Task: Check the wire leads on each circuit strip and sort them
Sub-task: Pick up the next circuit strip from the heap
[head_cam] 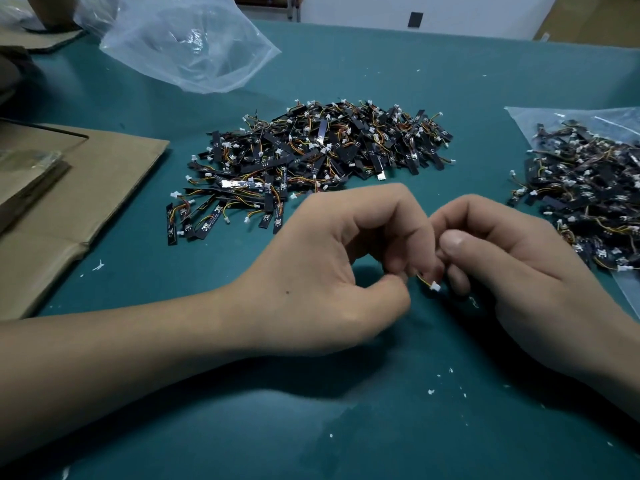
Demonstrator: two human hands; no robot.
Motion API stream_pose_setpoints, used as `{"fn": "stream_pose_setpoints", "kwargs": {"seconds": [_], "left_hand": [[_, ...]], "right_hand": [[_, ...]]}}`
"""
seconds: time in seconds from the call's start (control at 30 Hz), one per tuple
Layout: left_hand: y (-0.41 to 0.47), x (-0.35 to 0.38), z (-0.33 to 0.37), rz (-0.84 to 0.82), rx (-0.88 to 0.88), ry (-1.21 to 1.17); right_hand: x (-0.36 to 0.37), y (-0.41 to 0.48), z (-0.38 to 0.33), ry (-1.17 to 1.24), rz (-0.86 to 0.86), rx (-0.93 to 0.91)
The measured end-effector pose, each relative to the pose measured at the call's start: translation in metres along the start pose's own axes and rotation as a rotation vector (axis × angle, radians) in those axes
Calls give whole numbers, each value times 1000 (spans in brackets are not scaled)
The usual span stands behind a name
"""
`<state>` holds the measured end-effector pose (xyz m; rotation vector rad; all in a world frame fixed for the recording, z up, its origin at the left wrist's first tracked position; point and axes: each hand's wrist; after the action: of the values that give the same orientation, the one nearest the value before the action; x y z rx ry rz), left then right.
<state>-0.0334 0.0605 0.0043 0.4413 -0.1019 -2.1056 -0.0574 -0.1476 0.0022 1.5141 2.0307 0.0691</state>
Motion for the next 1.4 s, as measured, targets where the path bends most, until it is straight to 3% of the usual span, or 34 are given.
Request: {"fn": "stream_pose_setpoints", "kwargs": {"seconds": [0.1,0.2,0.3,0.37,0.47,0.67,0.83,1.23,1.4], "left_hand": [[-2,-1,2,-26,12,-46],[-3,1,2,143,62,-53],[2,-1,2,288,-117,-82],[4,-2,3,236,-216,-49],[2,0,4,147,-224,90],[-1,1,7,179,-212,187],[-1,4,7,127,-214,232],[-4,3,11,21,-171,361],[-3,1,9,58,-189,338]], "right_hand": [[1,1,-1,-110,-31,-47],[1,1,0,-85,56,-70],[2,1,0,28,176,-78],[3,1,0,60,229,-88],[5,0,-1,84,255,-127],[3,-2,-3,92,164,-135],[0,-2,-4,-9,-97,-66],[-5,-3,-3,121,-86,-31],[-4,-4,-5,98,-103,-59]]}}
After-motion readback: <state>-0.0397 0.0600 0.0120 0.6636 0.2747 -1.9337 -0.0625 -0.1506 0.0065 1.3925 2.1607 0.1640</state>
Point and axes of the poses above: each hand's wrist, its own y-axis towards the middle knuckle, its own x-axis out of the palm, z = x × y, and after that the axes turned 15 degrees about -x, right-handed
